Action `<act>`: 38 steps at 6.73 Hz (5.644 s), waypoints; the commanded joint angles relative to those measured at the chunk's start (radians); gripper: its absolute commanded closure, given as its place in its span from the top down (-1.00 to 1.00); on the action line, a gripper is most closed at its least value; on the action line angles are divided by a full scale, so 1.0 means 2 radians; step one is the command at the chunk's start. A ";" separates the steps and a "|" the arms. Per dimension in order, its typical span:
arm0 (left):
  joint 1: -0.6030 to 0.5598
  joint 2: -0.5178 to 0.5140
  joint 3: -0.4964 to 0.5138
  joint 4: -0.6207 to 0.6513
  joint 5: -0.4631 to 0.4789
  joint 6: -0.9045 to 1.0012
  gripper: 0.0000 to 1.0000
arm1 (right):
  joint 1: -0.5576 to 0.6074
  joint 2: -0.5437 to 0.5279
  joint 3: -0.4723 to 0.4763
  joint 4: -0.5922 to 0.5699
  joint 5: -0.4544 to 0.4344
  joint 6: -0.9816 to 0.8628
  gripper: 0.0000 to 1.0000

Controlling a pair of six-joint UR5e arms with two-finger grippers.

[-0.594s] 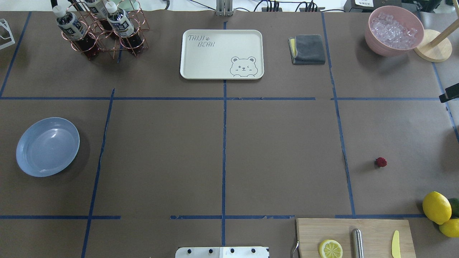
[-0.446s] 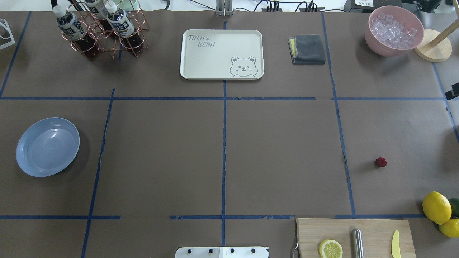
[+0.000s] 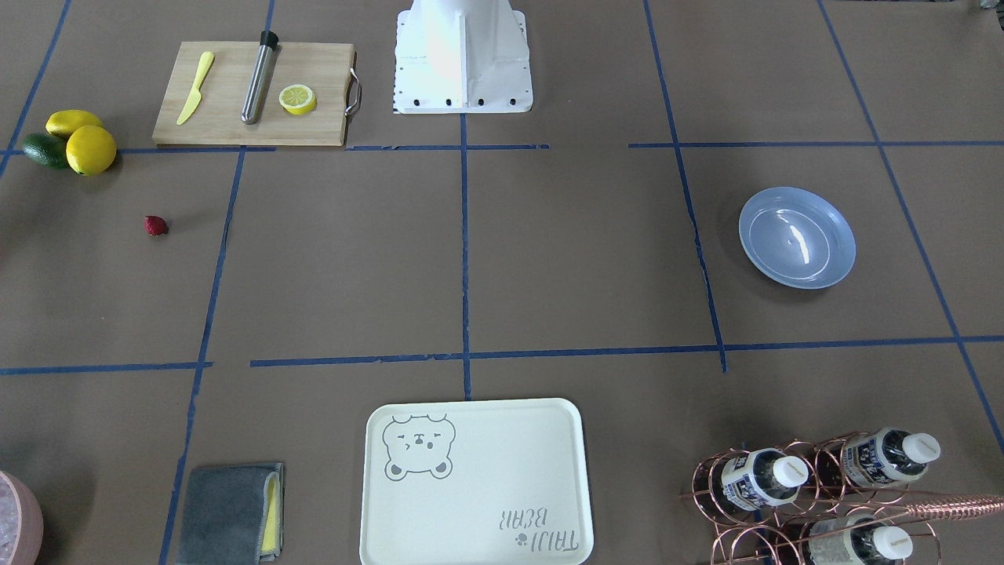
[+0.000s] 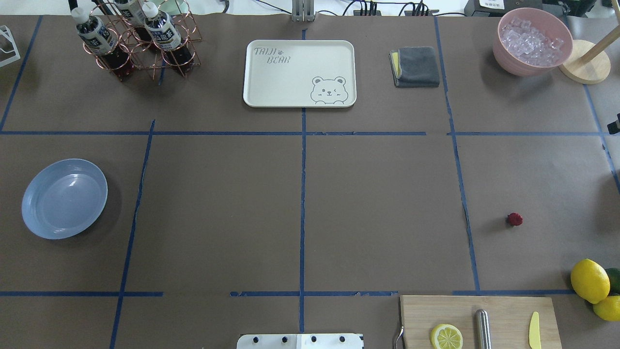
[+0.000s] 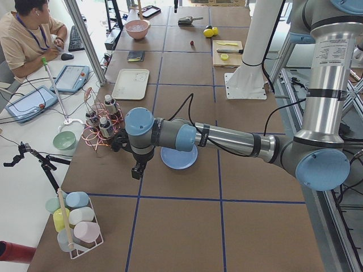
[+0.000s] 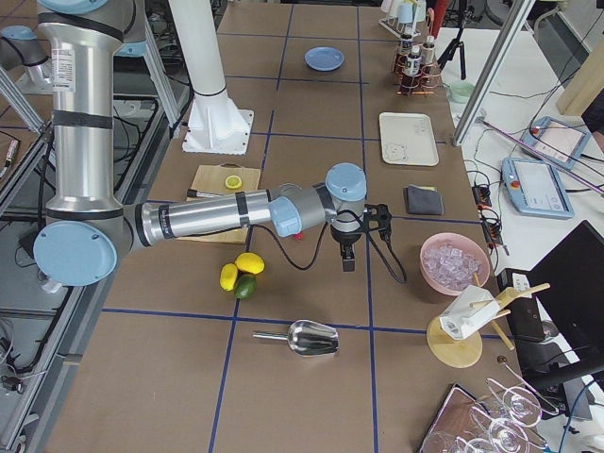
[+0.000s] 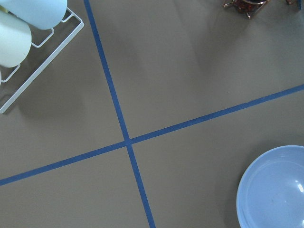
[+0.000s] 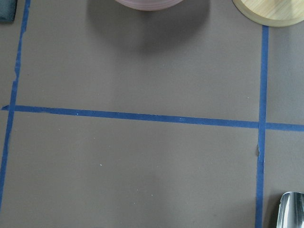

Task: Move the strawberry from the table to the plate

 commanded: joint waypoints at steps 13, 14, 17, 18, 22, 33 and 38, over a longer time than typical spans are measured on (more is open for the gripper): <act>0.244 0.083 0.091 -0.364 0.022 -0.320 0.98 | -0.001 0.003 -0.035 0.005 0.025 0.000 1.00; 0.258 0.073 0.106 -0.365 0.022 -0.320 0.96 | -0.001 0.003 -0.035 0.005 0.026 0.001 1.00; 0.269 0.071 0.115 -0.365 0.022 -0.320 0.57 | -0.001 0.001 -0.034 0.005 0.031 0.001 1.00; 0.271 0.071 0.115 -0.365 0.022 -0.319 -0.01 | -0.001 0.001 -0.034 0.005 0.031 0.001 1.00; 0.273 0.066 0.106 -0.378 0.015 -0.321 -1.00 | -0.002 0.001 -0.035 0.005 0.032 0.000 1.00; 0.471 -0.220 0.081 -0.400 0.091 -0.790 -1.00 | -0.024 0.002 -0.010 0.006 0.085 0.002 1.00; 0.513 -0.243 0.129 -0.402 0.170 -0.788 -0.98 | -0.060 0.002 0.019 0.008 0.083 0.067 1.00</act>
